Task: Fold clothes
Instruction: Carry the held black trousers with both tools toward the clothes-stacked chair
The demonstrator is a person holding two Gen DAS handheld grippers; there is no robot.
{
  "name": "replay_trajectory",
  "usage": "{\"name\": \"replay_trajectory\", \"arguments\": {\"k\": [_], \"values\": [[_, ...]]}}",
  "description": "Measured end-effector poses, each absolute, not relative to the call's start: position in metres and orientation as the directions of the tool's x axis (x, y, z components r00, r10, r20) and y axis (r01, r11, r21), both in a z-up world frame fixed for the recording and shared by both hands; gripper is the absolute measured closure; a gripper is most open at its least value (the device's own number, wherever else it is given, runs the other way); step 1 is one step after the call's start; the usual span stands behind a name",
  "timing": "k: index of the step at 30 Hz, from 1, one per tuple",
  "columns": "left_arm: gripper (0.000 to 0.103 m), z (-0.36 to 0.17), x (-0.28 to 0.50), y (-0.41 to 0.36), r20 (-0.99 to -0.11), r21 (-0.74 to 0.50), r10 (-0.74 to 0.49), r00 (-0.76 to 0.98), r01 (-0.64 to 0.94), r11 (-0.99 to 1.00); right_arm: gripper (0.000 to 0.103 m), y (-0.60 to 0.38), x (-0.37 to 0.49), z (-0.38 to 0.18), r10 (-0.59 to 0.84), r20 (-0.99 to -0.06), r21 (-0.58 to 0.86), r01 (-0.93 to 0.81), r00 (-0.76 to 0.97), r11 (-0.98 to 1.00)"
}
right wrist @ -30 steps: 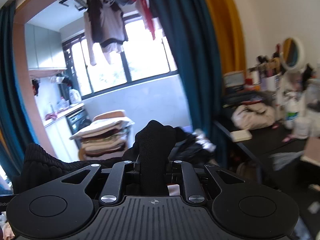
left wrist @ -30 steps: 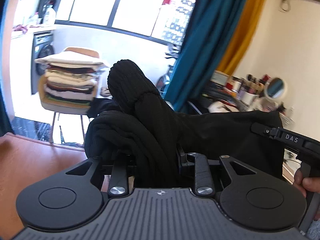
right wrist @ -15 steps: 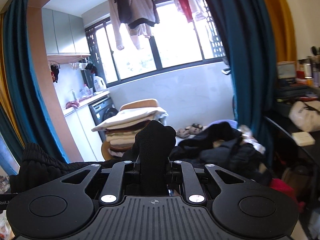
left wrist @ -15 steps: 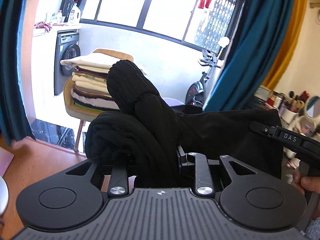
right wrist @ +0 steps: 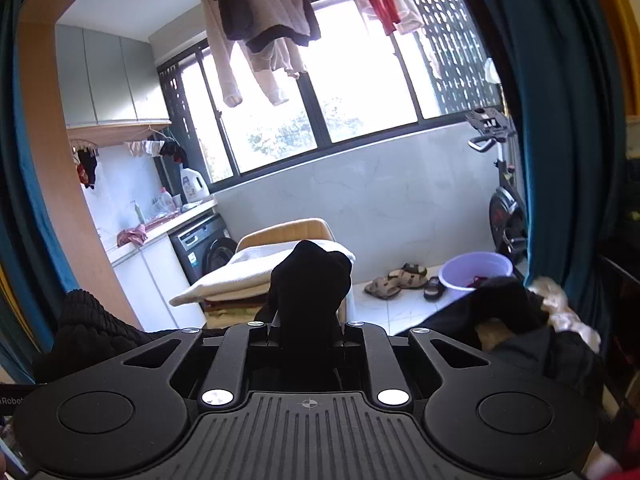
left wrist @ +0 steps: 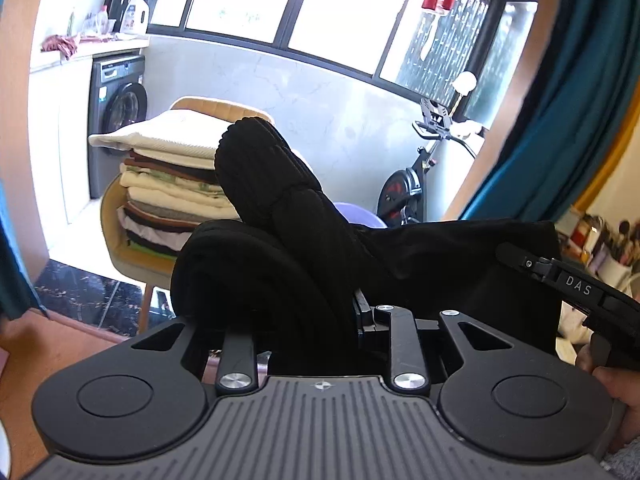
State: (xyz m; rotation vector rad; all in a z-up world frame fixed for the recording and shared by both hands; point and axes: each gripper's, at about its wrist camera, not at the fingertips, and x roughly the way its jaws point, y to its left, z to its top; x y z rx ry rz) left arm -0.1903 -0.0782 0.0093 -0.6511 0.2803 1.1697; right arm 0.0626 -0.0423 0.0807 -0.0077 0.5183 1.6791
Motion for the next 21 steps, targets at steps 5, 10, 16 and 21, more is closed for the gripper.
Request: {"name": "replay_trajectory", "arguments": {"k": [5, 10, 16, 21], "values": [[0.075, -0.005, -0.217, 0.007, -0.520, -0.383, 0.738, 0.429, -0.890, 0.247, 0.089, 0.041, 0.037, 0.079, 0.938, -0.310, 0.296, -0.953, -0.156, -0.061], [0.075, -0.011, -0.259, 0.102, -0.499, -0.420, 0.717, 0.486, -0.860, 0.291, 0.089, 0.134, -0.004, 0.079, 0.942, -0.319, 0.259, -0.966, -0.106, -0.021], [0.075, 0.012, -0.307, 0.231, -0.481, -0.412, 0.697, 0.531, -0.839, 0.355, 0.089, 0.267, -0.066, 0.095, 0.944, -0.328, 0.244, -0.968, -0.030, 0.054], [0.075, 0.021, -0.335, 0.322, -0.443, -0.408, 0.721, 0.533, -0.836, 0.368, 0.089, 0.374, -0.112, 0.109, 0.959, -0.284, 0.253, -0.965, -0.009, 0.065]]}}
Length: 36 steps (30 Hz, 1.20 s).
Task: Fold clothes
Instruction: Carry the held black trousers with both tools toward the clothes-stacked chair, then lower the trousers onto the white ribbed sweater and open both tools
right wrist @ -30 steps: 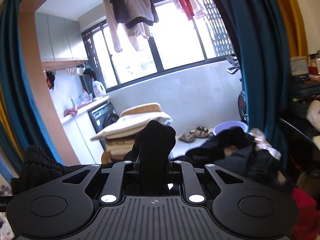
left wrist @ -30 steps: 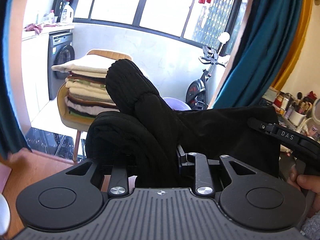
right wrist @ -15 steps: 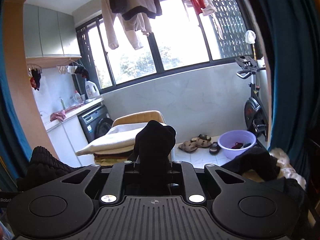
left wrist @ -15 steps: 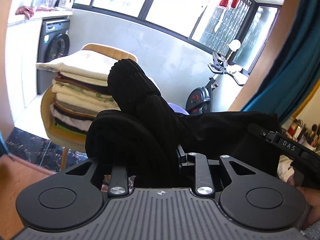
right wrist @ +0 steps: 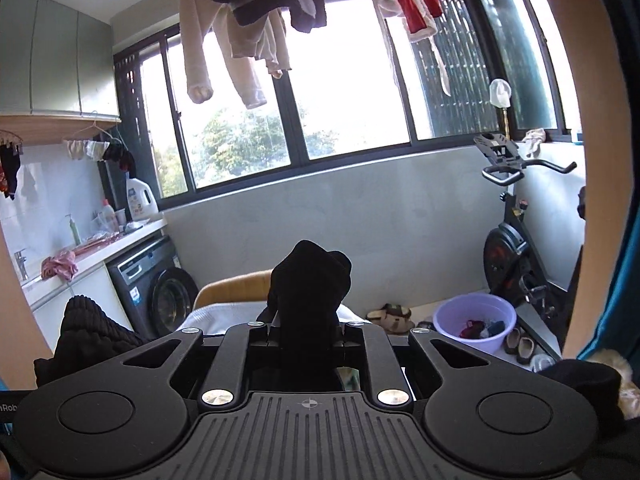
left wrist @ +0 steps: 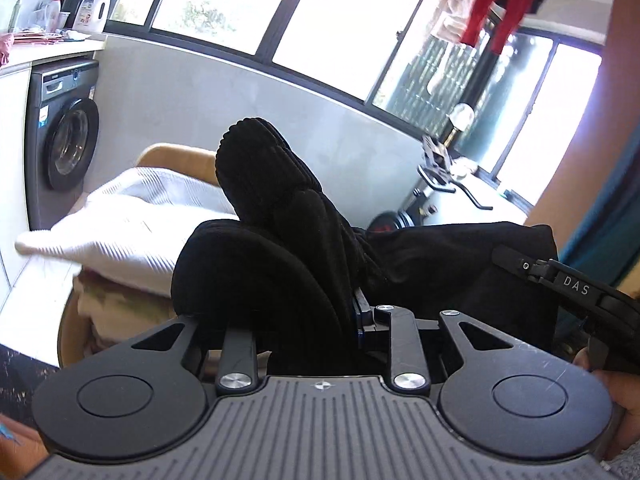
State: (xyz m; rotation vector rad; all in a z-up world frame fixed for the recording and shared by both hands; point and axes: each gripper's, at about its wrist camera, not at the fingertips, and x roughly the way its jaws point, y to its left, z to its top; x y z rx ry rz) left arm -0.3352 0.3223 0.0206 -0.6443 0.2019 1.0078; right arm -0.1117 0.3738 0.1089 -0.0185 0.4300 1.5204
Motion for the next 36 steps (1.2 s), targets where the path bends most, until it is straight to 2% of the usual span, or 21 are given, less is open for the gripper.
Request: {"name": "replay_trajectory", "arguments": {"k": [3, 8, 16, 22, 24, 26, 28, 30, 32, 34, 36], "values": [[0.075, 0.018, -0.352, 0.374, -0.443, -0.421, 0.735, 0.512, -0.843, 0.334, 0.089, 0.443, -0.137, 0.113, 0.958, -0.284, 0.246, -0.969, -0.036, 0.036], [0.075, -0.003, -0.374, 0.454, -0.496, -0.439, 0.750, 0.438, -0.871, 0.219, 0.089, 0.566, -0.167, 0.105, 0.952, -0.289, 0.256, -0.966, -0.097, -0.020], [0.074, -0.011, -0.383, 0.547, -0.535, -0.384, 0.798, 0.278, -0.921, 0.064, 0.089, 0.760, -0.186, 0.070, 0.906, -0.337, 0.298, -0.942, -0.256, -0.156], [0.074, -0.036, -0.368, 0.601, -0.560, -0.359, 0.802, 0.206, -0.933, -0.011, 0.089, 0.878, -0.198, 0.060, 0.869, -0.367, 0.249, -0.935, -0.332, -0.252], [0.073, -0.064, -0.363, 0.618, -0.606, -0.345, 0.768, 0.208, -0.938, -0.018, 0.089, 0.908, -0.200, 0.050, 0.858, -0.383, 0.231, -0.935, -0.341, -0.269], [0.071, -0.099, -0.360, 0.635, -0.689, -0.330, 0.693, 0.211, -0.943, -0.041, 0.088, 0.928, -0.203, 0.027, 0.848, -0.422, 0.188, -0.946, -0.320, -0.263], [0.067, -0.123, -0.364, 0.641, -0.742, -0.342, 0.632, 0.224, -0.937, -0.070, 0.084, 0.947, -0.207, -0.004, 0.822, -0.490, 0.167, -0.957, -0.289, -0.238], [0.059, -0.125, -0.371, 0.638, -0.738, -0.383, 0.616, 0.275, -0.922, -0.048, 0.071, 0.968, -0.207, -0.038, 0.783, -0.576, 0.138, -0.972, -0.233, -0.188], [0.046, -0.118, -0.379, 0.636, -0.740, -0.401, 0.585, 0.332, -0.916, 0.012, 0.058, 0.970, -0.202, -0.058, 0.766, -0.621, 0.090, -0.986, -0.168, -0.143], [0.045, -0.108, -0.390, 0.632, -0.739, -0.409, 0.554, 0.382, -0.909, 0.081, 0.053, 0.967, -0.193, -0.070, 0.755, -0.643, 0.074, -0.992, -0.126, -0.102], [0.044, -0.099, -0.408, 0.626, -0.726, -0.430, 0.535, 0.432, -0.892, 0.137, 0.048, 0.955, -0.174, -0.065, 0.752, -0.642, 0.165, -0.985, -0.145, -0.049]]}}
